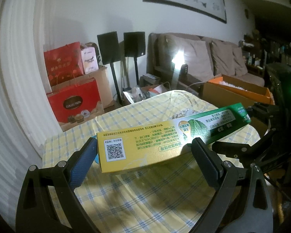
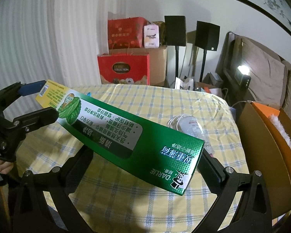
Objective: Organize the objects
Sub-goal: 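Lift the toothpaste box off the table with both tools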
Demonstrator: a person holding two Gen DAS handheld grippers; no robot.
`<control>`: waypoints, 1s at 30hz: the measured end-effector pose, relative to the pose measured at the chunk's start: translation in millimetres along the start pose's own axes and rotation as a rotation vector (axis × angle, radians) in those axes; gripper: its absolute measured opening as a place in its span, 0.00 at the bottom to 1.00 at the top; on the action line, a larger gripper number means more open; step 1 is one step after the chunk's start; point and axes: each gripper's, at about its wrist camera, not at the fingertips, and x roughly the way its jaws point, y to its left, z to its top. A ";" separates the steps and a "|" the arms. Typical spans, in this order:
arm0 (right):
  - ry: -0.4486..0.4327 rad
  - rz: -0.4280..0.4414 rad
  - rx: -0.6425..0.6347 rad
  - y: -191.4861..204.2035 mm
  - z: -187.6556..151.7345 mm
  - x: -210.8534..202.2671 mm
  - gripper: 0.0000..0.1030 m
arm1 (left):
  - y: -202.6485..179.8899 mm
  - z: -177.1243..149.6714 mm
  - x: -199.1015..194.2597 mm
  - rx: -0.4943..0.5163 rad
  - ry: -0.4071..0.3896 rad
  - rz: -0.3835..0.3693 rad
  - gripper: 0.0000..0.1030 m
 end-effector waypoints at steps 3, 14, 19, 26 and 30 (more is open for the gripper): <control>-0.008 0.005 0.002 -1.4 0.6 -3.9 1.00 | -2.2 3.0 -1.8 0.011 -0.004 0.005 0.93; -0.038 -0.012 -0.024 -0.1 1.9 -18.8 1.00 | -12.0 9.3 -10.2 0.059 -0.012 0.035 0.93; -0.052 -0.016 -0.015 -7.4 2.8 -27.7 1.00 | -20.1 14.4 -13.9 0.071 -0.028 0.037 0.93; -0.073 -0.040 -0.027 -10.1 3.9 -37.7 1.00 | -27.6 21.7 -15.5 0.078 -0.039 0.037 0.93; -0.082 -0.028 -0.013 -14.2 4.3 -41.2 1.00 | -27.5 25.4 -16.4 0.073 -0.044 0.034 0.93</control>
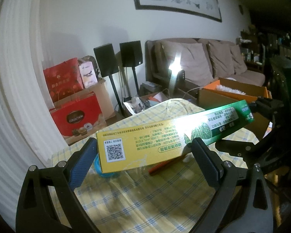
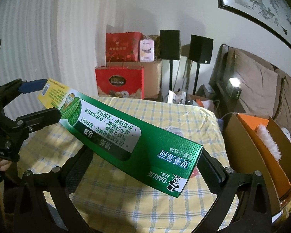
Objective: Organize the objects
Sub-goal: 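Lift the toothpaste box off the table with both tools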
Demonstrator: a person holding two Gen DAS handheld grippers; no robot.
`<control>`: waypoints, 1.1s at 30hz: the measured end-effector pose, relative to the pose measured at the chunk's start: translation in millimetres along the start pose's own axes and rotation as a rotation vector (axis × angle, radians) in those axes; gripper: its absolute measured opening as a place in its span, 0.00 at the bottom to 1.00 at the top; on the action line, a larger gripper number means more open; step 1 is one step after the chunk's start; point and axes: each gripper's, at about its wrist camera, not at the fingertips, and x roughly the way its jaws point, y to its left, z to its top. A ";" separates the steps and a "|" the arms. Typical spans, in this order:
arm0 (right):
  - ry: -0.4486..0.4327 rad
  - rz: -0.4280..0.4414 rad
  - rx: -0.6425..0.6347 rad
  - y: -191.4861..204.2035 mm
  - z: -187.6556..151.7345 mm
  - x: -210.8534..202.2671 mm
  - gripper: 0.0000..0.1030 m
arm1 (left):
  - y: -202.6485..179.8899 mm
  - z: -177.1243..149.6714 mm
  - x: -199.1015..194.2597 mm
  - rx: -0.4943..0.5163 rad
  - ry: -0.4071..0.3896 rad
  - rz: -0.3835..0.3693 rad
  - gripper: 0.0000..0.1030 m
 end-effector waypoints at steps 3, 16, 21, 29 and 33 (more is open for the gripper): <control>-0.003 0.005 0.007 -2.0 0.9 -0.6 1.00 | -1.6 2.4 -1.0 0.003 -0.005 0.003 0.93; -0.031 -0.006 0.022 -14.8 2.7 -14.8 1.00 | -12.2 13.5 -4.3 -0.004 -0.027 0.010 0.94; -0.036 -0.013 0.017 -16.8 2.2 -19.4 1.00 | -20.7 18.3 -7.0 0.015 -0.034 0.029 0.94; -0.049 -0.020 0.015 -25.9 5.5 -28.7 1.00 | -32.3 25.2 -12.2 0.033 -0.046 0.037 0.94; -0.055 -0.013 0.047 -39.1 7.5 -37.2 1.00 | -42.0 36.0 -13.9 0.041 -0.049 0.029 0.94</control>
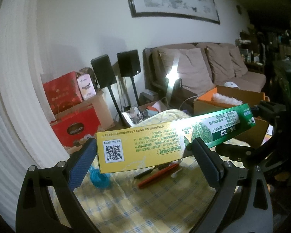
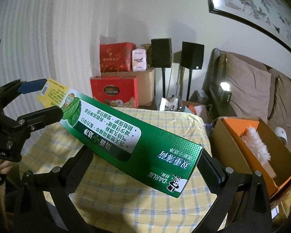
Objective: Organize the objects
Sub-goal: 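Lift the toothpaste box off the table with both tools, then carry the raised toothpaste box with both tools toward the orange-lined box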
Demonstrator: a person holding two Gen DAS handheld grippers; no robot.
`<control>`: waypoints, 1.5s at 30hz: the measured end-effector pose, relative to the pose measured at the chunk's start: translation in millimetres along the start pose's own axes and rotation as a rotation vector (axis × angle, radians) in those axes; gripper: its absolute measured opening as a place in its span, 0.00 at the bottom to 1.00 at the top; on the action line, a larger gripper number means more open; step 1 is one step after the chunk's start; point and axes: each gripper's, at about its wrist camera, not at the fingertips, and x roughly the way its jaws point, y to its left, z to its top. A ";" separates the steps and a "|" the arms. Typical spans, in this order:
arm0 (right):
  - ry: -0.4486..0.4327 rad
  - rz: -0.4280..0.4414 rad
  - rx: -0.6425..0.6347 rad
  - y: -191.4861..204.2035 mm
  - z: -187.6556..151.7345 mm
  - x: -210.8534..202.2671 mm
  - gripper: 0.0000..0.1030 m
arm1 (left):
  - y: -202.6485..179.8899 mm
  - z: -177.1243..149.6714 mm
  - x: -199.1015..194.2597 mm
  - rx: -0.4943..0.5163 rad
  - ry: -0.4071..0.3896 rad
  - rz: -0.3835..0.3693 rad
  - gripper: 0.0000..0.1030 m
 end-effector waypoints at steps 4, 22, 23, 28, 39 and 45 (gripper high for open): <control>-0.004 -0.022 -0.002 -10.9 3.8 -7.5 1.00 | -13.8 11.6 0.1 0.025 -0.020 0.004 0.94; -0.039 -0.021 -0.091 -43.8 39.4 -23.1 0.99 | -21.9 52.9 9.3 -0.089 -0.034 0.069 0.95; -0.044 -0.008 -0.084 -47.1 40.5 -24.1 0.99 | -22.4 55.3 8.8 -0.094 -0.037 0.075 0.95; -0.077 0.025 -0.036 -66.2 37.1 -31.3 0.99 | -34.3 65.9 7.1 -0.062 -0.047 0.095 0.95; -0.100 0.029 -0.001 -104.1 49.3 -42.5 0.99 | -69.8 99.6 19.5 0.000 -0.071 0.121 0.95; -0.115 0.003 0.004 -120.9 55.4 -53.0 0.99 | -84.4 114.5 22.4 0.020 -0.085 0.107 0.95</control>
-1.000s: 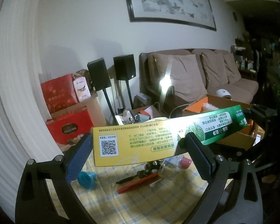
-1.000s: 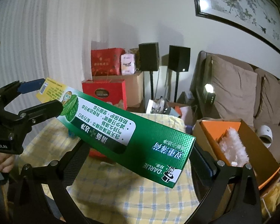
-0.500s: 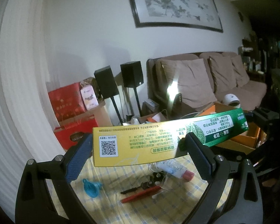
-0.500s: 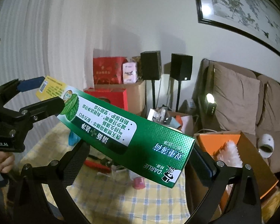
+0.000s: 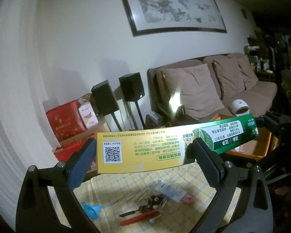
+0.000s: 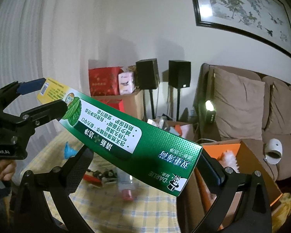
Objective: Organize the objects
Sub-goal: 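Carry the raised toothpaste box with both tools toward the orange-lined box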
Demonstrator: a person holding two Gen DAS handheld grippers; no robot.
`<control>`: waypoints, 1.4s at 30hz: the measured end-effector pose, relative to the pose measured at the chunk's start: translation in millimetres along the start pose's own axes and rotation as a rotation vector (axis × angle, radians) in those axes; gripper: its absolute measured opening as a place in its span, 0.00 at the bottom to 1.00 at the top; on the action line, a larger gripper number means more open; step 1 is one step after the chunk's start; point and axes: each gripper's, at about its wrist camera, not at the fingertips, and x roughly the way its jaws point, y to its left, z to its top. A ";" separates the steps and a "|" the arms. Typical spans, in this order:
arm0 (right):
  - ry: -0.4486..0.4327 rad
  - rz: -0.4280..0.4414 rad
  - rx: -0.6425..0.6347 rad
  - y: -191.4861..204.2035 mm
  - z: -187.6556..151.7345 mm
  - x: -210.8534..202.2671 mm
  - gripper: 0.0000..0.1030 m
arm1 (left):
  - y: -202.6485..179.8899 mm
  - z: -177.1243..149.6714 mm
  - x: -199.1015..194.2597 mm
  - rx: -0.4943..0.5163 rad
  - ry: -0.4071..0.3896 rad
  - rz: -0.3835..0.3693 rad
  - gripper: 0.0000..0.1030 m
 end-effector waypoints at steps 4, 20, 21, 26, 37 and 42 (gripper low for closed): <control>-0.001 -0.021 0.001 -9.4 3.5 -7.1 0.99 | -9.3 8.7 1.4 0.011 -0.007 -0.018 0.95; -0.001 -0.085 0.013 -36.8 7.9 -18.2 0.99 | -33.7 26.6 11.5 0.025 -0.023 -0.074 0.95; 0.000 -0.089 0.015 -38.3 7.6 -18.8 0.99 | -36.8 28.2 12.7 0.030 -0.025 -0.076 0.95; 0.010 -0.113 0.023 -48.3 6.2 -21.3 0.99 | -45.4 31.9 18.5 0.040 -0.026 -0.089 0.95; 0.016 -0.134 0.044 -65.3 6.3 -27.2 0.99 | -60.2 41.0 26.5 0.056 -0.037 -0.121 0.95; 0.024 -0.154 0.048 -73.7 6.1 -31.4 0.99 | -70.8 45.3 29.2 0.064 -0.040 -0.136 0.95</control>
